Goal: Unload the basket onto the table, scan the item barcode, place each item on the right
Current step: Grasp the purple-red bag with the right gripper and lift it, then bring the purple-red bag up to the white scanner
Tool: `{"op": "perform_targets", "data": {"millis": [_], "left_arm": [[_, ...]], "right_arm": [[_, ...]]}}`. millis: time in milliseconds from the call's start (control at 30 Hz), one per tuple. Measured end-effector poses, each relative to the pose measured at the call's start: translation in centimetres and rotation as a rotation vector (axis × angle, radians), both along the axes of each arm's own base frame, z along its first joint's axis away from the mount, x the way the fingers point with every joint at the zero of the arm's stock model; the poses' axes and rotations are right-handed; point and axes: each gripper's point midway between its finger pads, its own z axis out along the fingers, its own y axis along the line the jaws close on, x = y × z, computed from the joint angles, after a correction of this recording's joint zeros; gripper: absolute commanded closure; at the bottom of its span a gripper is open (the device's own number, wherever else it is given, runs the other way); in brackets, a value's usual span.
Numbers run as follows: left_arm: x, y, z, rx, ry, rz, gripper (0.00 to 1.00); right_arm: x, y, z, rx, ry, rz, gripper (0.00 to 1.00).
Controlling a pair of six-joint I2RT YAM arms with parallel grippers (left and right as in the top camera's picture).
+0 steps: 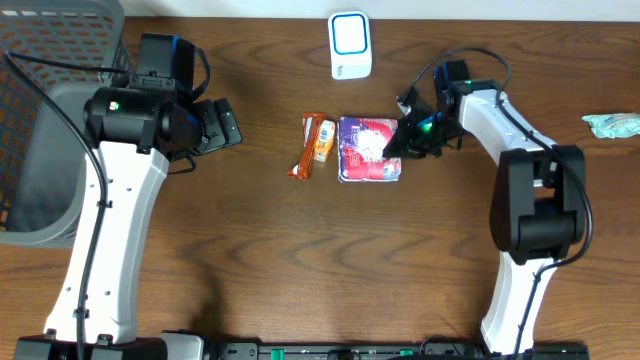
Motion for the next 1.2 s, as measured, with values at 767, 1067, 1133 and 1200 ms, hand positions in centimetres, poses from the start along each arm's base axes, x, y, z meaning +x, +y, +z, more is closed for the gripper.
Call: {"op": "perform_targets", "data": {"millis": [767, 1067, 1133, 1200], "left_arm": [[0.0, 0.0, 0.0, 0.0, 0.0, 0.0, 0.02], [0.0, 0.0, 0.0, 0.0, 0.0, 0.0, 0.02], [0.0, 0.0, 0.0, 0.0, 0.0, 0.0, 0.02], [0.0, 0.0, 0.0, 0.0, 0.0, 0.0, 0.02]], "right_arm": [[2.6, 0.0, 9.8, -0.164, -0.465, 0.172, 0.99], [3.2, -3.3, 8.5, -0.51, -0.435, 0.037, 0.99], [2.9, -4.6, 8.5, -0.665, -0.429, -0.014, 0.99], [2.3, -5.7, 8.8, -0.817, -0.428, -0.054, 0.99]]}}
